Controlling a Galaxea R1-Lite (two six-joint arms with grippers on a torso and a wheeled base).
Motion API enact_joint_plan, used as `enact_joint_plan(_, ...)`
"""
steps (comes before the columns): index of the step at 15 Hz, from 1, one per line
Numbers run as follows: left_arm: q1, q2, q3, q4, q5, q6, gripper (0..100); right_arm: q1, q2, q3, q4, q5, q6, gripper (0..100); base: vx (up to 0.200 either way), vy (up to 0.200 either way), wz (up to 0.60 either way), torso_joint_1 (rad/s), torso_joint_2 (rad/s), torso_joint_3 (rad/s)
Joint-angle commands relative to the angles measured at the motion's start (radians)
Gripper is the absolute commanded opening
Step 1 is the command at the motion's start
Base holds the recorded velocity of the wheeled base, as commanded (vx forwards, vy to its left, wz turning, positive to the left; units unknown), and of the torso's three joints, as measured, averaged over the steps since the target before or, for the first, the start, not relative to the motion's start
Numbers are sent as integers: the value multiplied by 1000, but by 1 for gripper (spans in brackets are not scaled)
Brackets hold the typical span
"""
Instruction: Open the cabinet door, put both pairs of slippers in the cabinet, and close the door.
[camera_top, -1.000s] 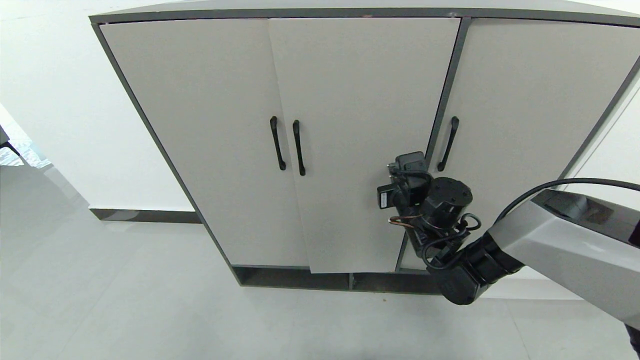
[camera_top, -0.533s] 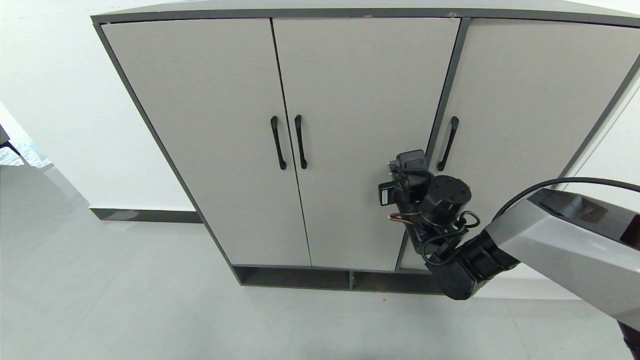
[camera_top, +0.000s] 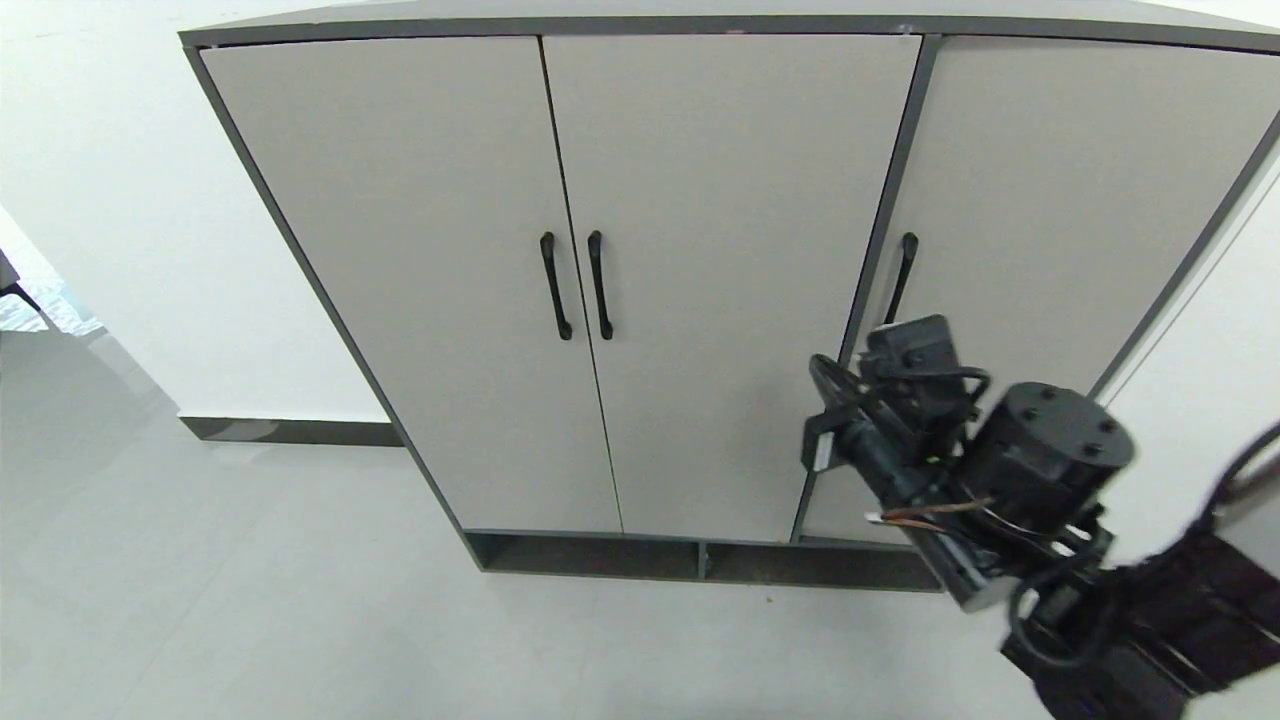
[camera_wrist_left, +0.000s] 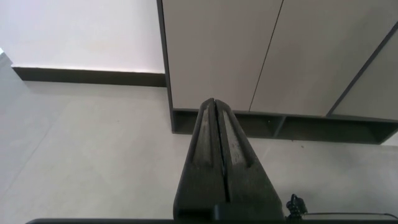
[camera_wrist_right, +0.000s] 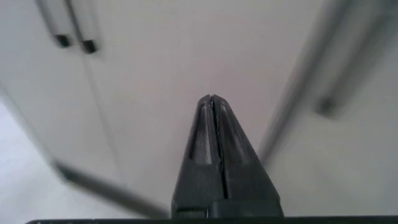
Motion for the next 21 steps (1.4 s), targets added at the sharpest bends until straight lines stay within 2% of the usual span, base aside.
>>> enact_joint_plan(1,0,1,2,0,2,9,0,-61,-446,400,14,-13,-8,0,0,0,0,0,0,0)
enact_joint_plan(3,0,1,2,-2,2,10,0,-131,-627,572,23,-85,-42,0,0,0,0,0,0,0)
enact_joint_plan(4,0,1,2,-2,5,5,0,-279,-785,647,97,-119,-29,0,0,0,0,0,0,0)
enact_joint_plan(5,0,1,2,0,5,5,0,-438,-936,647,253,-119,24,0,0,0,0,0,0,0)
enact_joint_plan(6,0,1,2,0,5,7,0,-555,-1091,647,430,-119,30,0,0,0,0,0,0,0)
enact_joint_plan(7,0,1,2,-2,5,7,0,-613,-1213,647,589,-119,30,0,0,0,0,0,0,0)
enact_joint_plan(8,0,1,2,-2,3,7,0,-664,-1387,641,806,-119,30,0,0,0,0,0,0,0)
enact_joint_plan(11,0,1,2,0,3,7,0,-687,-1763,635,1283,-97,32,0,0,0,0,0,0,0)
enact_joint_plan(12,0,1,2,0,3,7,0,-684,-1832,644,1346,-27,47,0,0,0,0,0,0,0)
enact_joint_plan(13,0,1,2,0,5,5,0,-684,-1825,647,1353,14,76,0,0,0,0,0,0,0)
enact_joint_plan(14,0,1,2,0,3,5,0,-684,-1825,647,1376,136,172,0,0,0,0,0,0,0)
enact_joint_plan(15,0,1,2,-2,3,5,0,-684,-1825,647,1444,228,201,0,0,0,0,0,0,0)
enact_joint_plan(18,0,1,2,0,3,5,0,-682,-1824,647,1485,363,256,0,0,0,0,0,0,0)
enact_joint_plan(21,0,1,2,-2,3,5,0,-676,-1818,647,1491,415,198,0,0,0,0,0,0,0)
